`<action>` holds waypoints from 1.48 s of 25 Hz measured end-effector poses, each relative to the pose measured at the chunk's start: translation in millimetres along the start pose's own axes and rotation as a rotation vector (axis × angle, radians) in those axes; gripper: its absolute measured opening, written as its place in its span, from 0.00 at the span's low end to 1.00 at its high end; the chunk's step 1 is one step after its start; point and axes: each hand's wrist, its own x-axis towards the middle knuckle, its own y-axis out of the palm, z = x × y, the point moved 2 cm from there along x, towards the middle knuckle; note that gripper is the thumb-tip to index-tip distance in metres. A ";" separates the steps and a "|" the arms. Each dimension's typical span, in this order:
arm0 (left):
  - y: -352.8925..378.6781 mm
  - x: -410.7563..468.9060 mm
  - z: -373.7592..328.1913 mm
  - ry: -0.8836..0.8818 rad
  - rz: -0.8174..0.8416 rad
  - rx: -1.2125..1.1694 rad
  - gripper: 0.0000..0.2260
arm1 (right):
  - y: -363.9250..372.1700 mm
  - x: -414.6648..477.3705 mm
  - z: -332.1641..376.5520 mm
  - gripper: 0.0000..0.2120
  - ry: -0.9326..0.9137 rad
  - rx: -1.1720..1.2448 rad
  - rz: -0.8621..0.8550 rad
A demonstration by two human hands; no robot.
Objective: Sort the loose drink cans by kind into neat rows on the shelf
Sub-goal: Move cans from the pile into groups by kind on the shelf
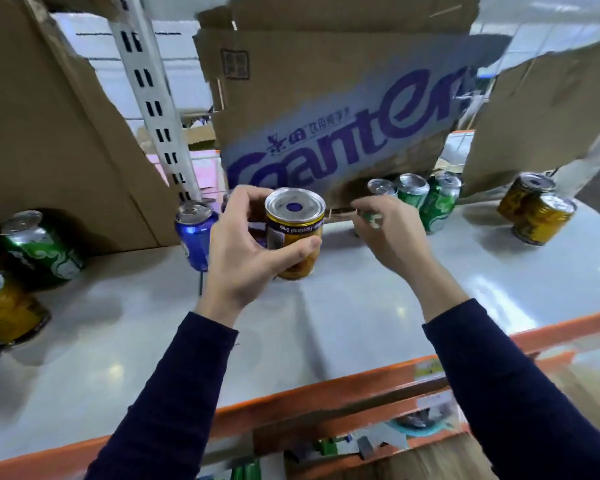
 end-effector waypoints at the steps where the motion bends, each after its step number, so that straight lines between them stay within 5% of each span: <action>1: 20.4 -0.7 -3.3 0.006 0.009 0.001 0.27 | -10.3 -8.6 -23.7 0.11 0.018 -0.035 0.013; 16: 314.0 12.8 -29.0 -0.151 0.050 -0.002 0.27 | -168.6 -96.8 -311.4 0.10 0.227 -0.366 0.187; 29: 475.8 97.6 9.0 -0.256 -0.008 0.241 0.28 | -165.6 -97.3 -331.8 0.12 0.167 -0.310 0.184; 37: 466.3 81.0 11.2 -0.238 0.163 0.329 0.22 | -165.5 -99.2 -330.6 0.12 0.197 -0.281 0.194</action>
